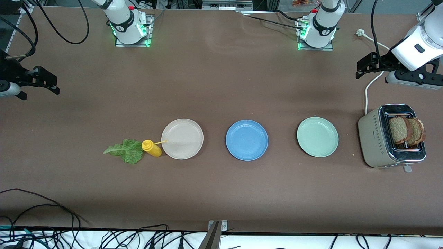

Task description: Make sandwich in blue plate with both arms

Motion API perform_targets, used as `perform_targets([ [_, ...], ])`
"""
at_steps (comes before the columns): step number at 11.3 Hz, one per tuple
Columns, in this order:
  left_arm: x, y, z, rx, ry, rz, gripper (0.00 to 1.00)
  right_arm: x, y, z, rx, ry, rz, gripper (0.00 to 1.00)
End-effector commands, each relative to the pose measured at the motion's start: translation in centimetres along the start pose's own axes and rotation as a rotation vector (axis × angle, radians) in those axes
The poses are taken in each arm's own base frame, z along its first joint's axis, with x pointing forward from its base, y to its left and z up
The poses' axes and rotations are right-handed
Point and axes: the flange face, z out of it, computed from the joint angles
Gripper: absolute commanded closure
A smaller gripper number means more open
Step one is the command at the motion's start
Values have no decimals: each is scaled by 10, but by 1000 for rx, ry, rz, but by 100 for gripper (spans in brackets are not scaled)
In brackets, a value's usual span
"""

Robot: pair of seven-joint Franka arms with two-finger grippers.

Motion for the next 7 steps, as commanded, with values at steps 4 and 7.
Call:
perform_targets([
  [4,-1,-2,-6,17,-4,20,0,0,1,-3,-2,-5,4,0],
  [7,-1,-3,-6,17,-4,18,0,0,1,-2,-2,-6,3,0],
])
